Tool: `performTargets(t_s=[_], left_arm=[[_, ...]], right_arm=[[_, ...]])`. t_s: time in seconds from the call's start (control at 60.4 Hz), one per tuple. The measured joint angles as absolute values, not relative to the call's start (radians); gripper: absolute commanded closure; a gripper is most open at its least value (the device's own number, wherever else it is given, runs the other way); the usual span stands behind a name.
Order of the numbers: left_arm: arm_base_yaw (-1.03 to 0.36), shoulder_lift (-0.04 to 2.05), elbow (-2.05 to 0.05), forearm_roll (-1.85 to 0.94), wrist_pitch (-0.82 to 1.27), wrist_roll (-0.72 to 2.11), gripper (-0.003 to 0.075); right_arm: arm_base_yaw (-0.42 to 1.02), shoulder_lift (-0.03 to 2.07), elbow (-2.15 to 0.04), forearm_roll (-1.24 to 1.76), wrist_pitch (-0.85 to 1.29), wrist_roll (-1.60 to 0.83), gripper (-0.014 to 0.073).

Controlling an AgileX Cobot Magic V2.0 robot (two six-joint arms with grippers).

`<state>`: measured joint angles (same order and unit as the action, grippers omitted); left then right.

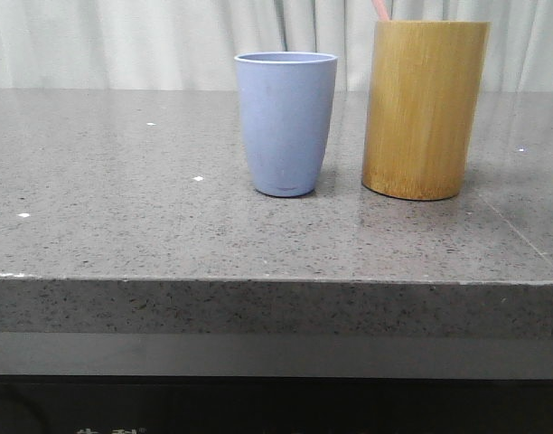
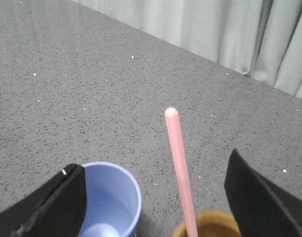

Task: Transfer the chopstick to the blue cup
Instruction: 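Lift the pink stick out of the bamboo cup and lower it into the blue cup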

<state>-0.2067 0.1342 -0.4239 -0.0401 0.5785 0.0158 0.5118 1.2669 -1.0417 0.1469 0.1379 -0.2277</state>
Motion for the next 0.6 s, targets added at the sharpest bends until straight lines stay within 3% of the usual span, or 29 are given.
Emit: performTargets(t_s=[0.132,0.431,0.596], left_arm=[[-0.207,0.134,-0.424,-0.04,0.578,0.016,0.0739],[-0.207,0.134,-0.424,-0.04,0.578,0.016,0.0739],[-0.207,0.134,-0.424,-0.04,0.578,0.016,0.0739]], right_arm=[[0.512,1.389,-1.126,0.143,0.134,-0.228,0.0078],[0.512,1.484,-1.181,0.141,0.129,-0.228,0.0555],[0.512,1.482,-1.187,0.125,0.105,-0.238,0.0697]])
